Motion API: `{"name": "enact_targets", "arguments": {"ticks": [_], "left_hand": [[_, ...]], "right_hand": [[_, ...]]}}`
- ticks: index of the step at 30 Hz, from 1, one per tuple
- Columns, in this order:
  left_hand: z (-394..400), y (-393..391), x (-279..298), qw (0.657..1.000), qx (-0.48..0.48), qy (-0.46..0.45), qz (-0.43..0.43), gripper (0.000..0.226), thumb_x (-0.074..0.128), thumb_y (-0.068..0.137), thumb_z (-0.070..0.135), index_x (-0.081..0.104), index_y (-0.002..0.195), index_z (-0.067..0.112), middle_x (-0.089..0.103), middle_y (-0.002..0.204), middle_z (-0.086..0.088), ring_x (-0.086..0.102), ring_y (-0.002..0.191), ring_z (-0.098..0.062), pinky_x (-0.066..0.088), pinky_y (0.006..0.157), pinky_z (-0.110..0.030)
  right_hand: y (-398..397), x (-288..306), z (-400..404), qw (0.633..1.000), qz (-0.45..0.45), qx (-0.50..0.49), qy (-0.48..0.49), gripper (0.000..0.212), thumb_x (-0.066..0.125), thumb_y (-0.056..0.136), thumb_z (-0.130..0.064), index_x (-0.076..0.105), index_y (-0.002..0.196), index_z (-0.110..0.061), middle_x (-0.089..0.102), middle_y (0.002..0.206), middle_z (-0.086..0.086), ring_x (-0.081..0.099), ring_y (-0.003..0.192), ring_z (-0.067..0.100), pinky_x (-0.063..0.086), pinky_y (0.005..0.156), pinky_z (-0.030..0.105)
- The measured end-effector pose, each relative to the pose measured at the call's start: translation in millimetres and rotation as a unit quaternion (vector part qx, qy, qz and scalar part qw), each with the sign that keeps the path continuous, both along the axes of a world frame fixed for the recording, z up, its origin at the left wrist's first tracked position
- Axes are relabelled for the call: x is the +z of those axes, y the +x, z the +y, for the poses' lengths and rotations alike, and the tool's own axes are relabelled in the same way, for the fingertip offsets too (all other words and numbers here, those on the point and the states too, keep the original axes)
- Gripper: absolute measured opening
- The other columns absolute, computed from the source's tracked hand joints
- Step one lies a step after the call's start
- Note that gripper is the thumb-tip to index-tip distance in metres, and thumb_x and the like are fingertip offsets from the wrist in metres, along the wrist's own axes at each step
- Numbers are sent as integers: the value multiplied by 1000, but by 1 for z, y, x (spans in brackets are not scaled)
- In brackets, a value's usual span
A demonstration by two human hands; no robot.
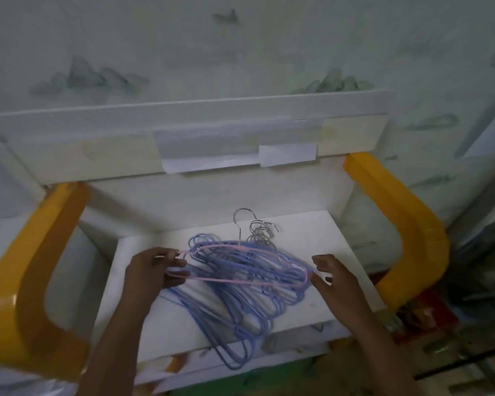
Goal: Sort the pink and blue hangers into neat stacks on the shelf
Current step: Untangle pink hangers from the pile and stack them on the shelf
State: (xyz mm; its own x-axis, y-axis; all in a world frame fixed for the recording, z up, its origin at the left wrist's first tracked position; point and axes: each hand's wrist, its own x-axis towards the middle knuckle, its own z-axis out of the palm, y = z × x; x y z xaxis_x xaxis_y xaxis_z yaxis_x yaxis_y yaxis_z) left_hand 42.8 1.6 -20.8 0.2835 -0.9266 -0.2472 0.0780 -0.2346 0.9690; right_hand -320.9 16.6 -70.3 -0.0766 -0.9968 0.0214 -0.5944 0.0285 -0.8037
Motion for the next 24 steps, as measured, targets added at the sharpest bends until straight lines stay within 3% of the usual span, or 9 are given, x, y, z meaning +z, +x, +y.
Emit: {"name": "enact_targets", "arguments": {"ticks": [7, 14, 18, 24], "left_hand": [[38, -2, -9, 996, 71, -46, 31, 14, 53, 97, 6, 65, 95, -1, 72, 77, -16, 72, 62, -32, 59, 54, -30], [22, -7, -14, 993, 85, -72, 38, 13, 54, 97, 4, 67, 96, 0, 72, 78, -19, 72, 67, -35, 60, 59, -33], [-1, -14, -17, 995, 66, -66, 44, 12, 55, 96, 4, 67, 96, 1, 73, 77, -17, 73, 67, -34, 60, 58, -32], [-26, -18, -20, 996, 52, -60, 41, 14, 53, 97, 3, 66, 99, 0, 73, 79, -19, 72, 68, -35, 61, 58, -33]], "right_hand": [[-6, -6, 10, 999, -11, 33, 29, 36, 62, 94, -29, 52, 128, -27, 56, 125, -10, 54, 113, 11, 44, 89, 26], [-6, -20, -17, 998, 40, 5, 39, 35, 62, 95, -25, 54, 128, -18, 59, 122, 0, 57, 110, 16, 50, 92, 35], [-8, -32, -34, 995, 85, -30, 32, 27, 64, 93, -20, 62, 119, -13, 64, 114, 6, 59, 93, 15, 46, 80, 27], [-11, -44, -54, 988, 130, -51, 60, 15, 69, 88, -16, 70, 102, -11, 68, 99, 6, 65, 91, 23, 43, 76, 25]]}}
